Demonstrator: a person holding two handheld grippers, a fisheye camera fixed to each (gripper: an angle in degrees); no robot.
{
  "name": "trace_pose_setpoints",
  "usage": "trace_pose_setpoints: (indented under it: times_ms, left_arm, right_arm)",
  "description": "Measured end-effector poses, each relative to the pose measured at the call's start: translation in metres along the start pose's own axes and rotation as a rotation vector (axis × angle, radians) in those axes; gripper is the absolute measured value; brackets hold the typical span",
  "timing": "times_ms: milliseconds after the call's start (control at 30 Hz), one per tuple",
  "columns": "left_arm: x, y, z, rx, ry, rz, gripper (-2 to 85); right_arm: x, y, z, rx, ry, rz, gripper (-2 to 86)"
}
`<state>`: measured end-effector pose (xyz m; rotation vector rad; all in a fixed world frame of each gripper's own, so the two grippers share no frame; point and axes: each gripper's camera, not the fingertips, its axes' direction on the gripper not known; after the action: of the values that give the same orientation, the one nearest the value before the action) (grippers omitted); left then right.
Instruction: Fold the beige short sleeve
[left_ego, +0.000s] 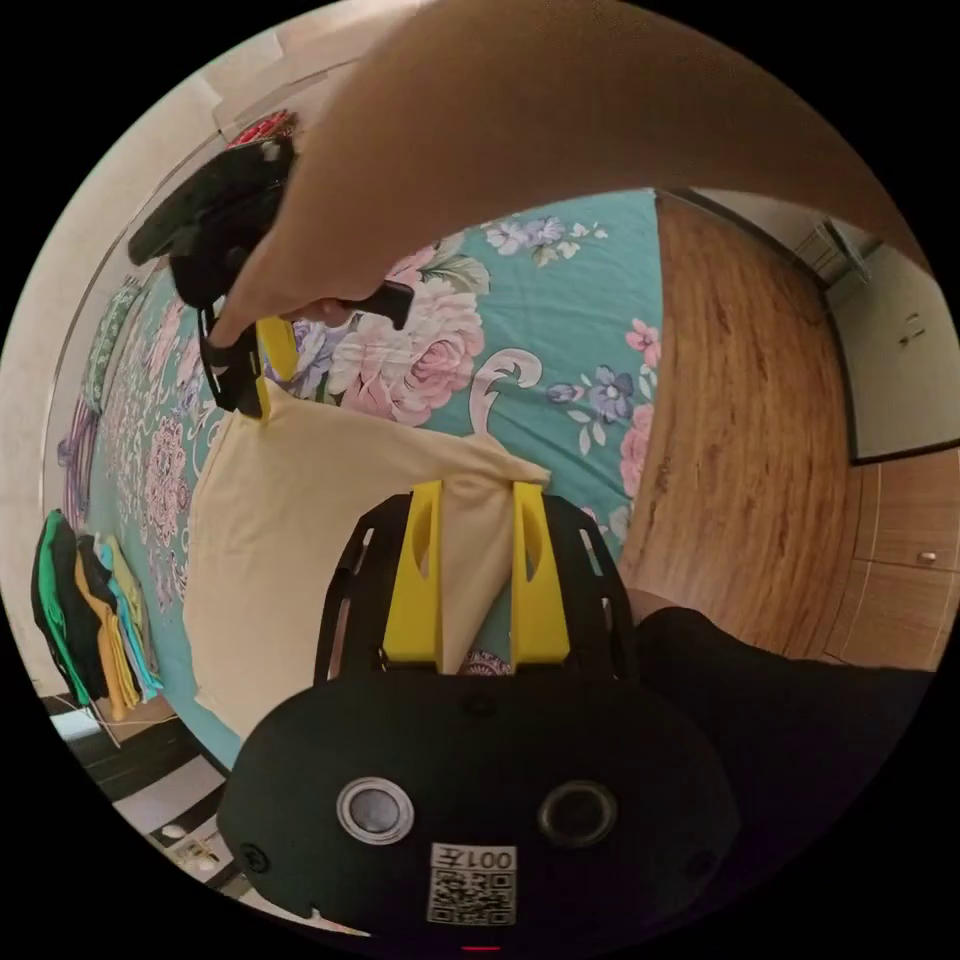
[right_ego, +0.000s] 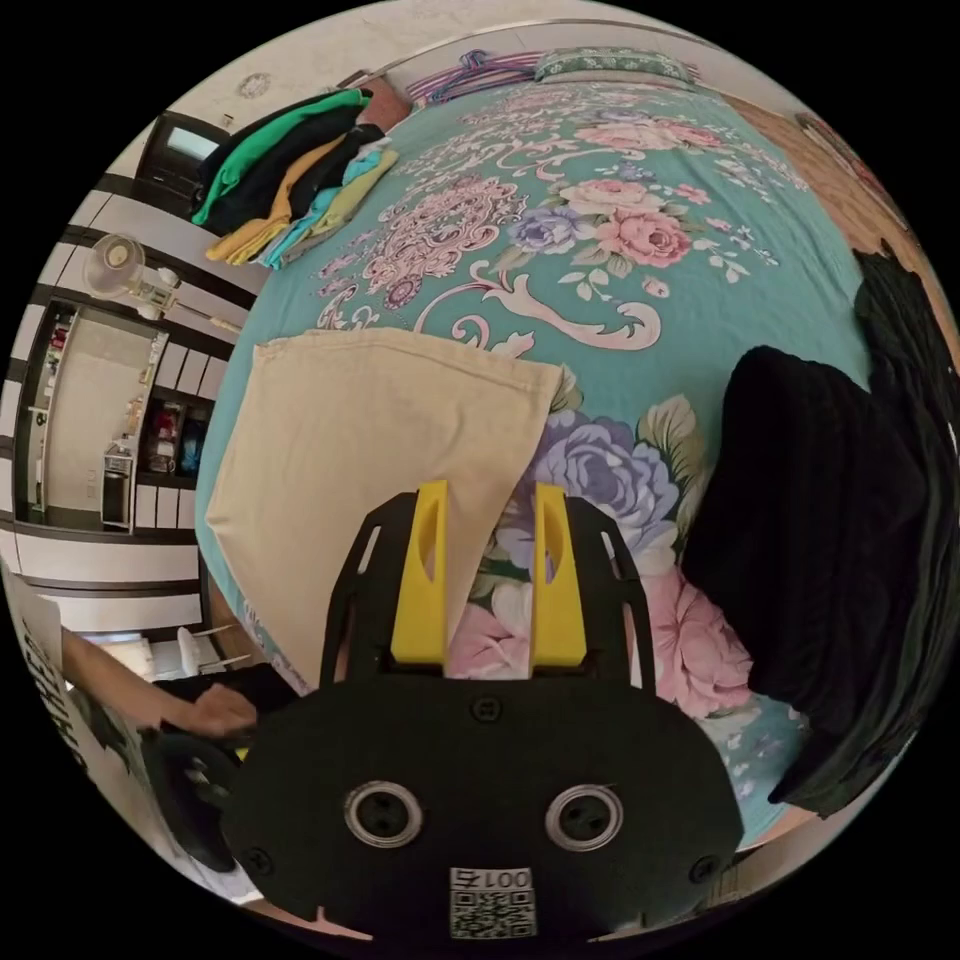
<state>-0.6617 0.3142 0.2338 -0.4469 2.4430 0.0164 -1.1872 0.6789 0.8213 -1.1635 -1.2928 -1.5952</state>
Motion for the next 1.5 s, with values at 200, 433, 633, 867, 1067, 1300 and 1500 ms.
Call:
trace_pose_setpoints:
  times_ms: [200, 433, 633, 867, 1067, 1300, 1500]
  left_arm:
    - [0.038, -0.024, 0.004, 0.001, -0.055, -0.067, 0.6]
    - [0.031, -0.031, -0.008, 0.064, 0.140, -0.247, -0.3]
    - [0.054, -0.029, -0.005, 0.037, 0.138, -0.162, 7.3]
    - [0.093, -0.027, -0.017, 0.018, -0.046, 0.055, 10.4]
    - [0.084, -0.030, -0.026, -0.050, -0.034, 0.091, 8.0]
    - [0.059, -0.011, -0.052, -0.017, -0.066, 0.031, -0.1]
    - [-0.001, 0.033, -0.098, 0.073, 0.114, -0.218, -1.3]
  right_arm:
    - [-0.010, -0.027, -0.017, 0.011, 0.035, 0.002, 8.7]
    - [-0.002, -0.048, -0.044, 0.013, -0.121, -0.003, 2.1]
    - [0.002, -0.051, -0.057, 0.014, -0.196, 0.010, 1.2]
    - [-0.008, -0.055, -0.077, 0.035, -0.196, 0.001, 0.8]
    - [-0.010, -0.051, -0.089, 0.067, -0.258, 0.034, 0.7]
    - [-0.012, -0.048, -0.098, 0.088, -0.317, 0.062, 0.7]
    - [-0.015, -0.035, -0.121, 0.145, -0.464, 0.141, 0.7]
